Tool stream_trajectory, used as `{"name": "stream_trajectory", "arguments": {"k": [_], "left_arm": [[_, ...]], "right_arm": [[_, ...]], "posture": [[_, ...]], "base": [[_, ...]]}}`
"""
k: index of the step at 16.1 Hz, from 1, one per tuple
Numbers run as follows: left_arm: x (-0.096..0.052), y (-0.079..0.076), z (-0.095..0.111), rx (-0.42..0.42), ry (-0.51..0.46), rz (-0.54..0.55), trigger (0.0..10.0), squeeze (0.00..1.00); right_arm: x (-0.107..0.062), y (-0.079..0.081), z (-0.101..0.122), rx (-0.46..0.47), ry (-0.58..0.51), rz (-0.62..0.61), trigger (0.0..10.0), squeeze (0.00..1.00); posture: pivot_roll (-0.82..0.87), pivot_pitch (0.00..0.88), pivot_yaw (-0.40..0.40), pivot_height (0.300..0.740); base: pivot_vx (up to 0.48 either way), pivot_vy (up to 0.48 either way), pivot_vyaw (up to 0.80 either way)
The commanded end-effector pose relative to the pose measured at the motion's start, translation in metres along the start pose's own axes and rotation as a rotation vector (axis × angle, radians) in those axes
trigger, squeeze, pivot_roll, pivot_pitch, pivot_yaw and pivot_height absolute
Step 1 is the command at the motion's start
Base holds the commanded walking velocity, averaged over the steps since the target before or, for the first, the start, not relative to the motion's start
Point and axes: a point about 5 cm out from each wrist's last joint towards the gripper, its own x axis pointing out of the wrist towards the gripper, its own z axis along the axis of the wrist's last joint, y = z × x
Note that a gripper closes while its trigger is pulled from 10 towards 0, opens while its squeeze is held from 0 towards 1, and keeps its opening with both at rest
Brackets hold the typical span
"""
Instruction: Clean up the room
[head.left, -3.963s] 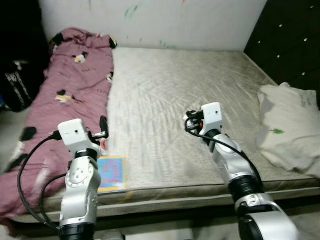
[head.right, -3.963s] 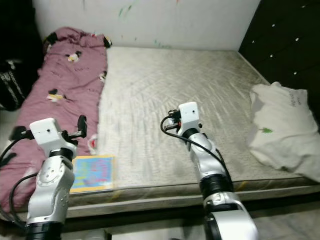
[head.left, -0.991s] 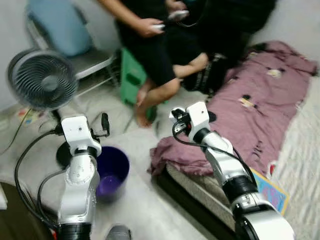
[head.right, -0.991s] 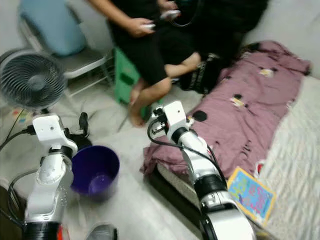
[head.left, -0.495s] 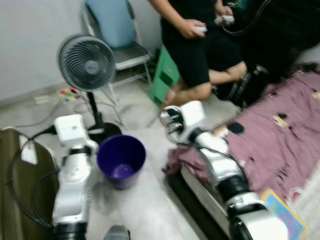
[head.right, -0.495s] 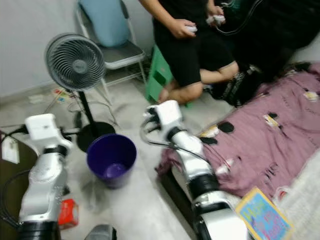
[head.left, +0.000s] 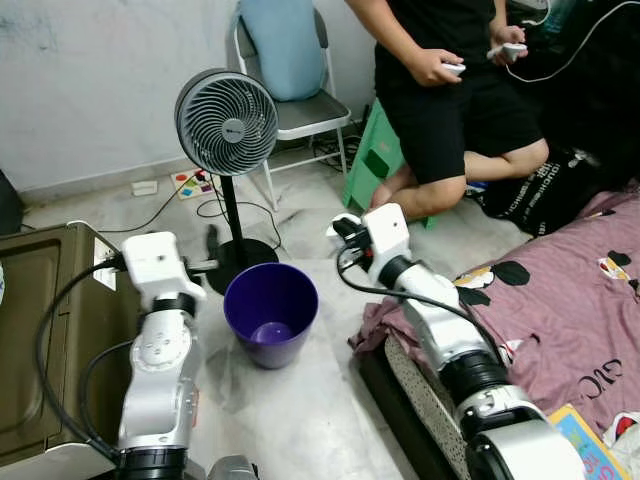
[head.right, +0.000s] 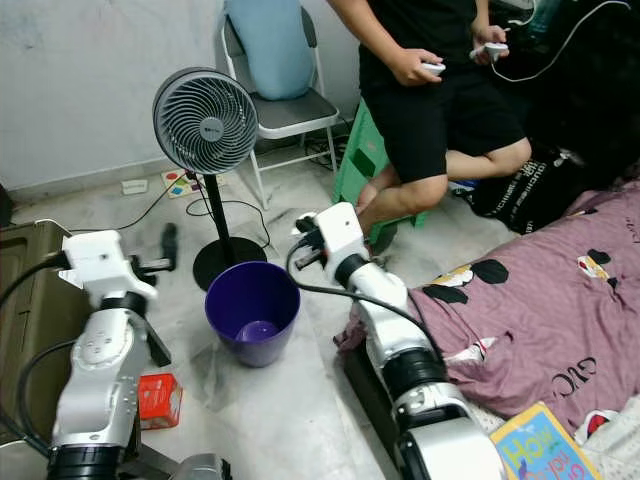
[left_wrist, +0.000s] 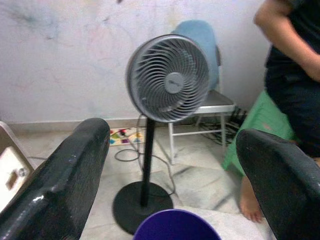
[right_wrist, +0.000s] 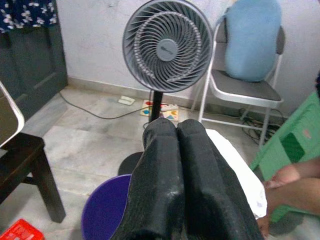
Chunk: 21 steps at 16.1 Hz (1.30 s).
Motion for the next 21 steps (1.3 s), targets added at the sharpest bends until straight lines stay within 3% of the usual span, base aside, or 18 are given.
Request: {"name": "stream_trajectory", "arguments": {"k": [1,6,11,21], "left_arm": [[0.0005,0.0004,0.0034,-0.001,-0.013,-0.007,10.0,0.0],[0.0007,-0.0014,0.0045,-0.015,-0.023,-0.028,10.0,0.0],[0.0006,-0.0014,0.0046,-0.017,-0.024,-0.028,10.0,0.0],[0.002,-0.0014,0.0055,-0.017,-0.028,-0.034,10.0,0.0]], "right_arm": [[0.0012,0.0001,0.0014,0.003,-0.002,0.002,10.0,0.0],[0.0015,0.0012,0.0038,-0.002,-0.016,0.022,10.0,0.0],[0.0018,0.0008,0.0041,0.001,-0.018,0.017,10.0,0.0],[0.0032,0.0004,0.0049,0.004,-0.018,0.012,10.0,0.0]], "posture": [[0.07,0.0,-0.079,0.74],[0.07,0.0,-0.082,0.74],[0.07,0.0,-0.081,0.74],[0.07,0.0,-0.078,0.74]], "base": [[0.0,0.0,0.0],[0.106,0.0,0.0],[0.192,0.0,0.73],[0.312,0.0,0.0]]}}
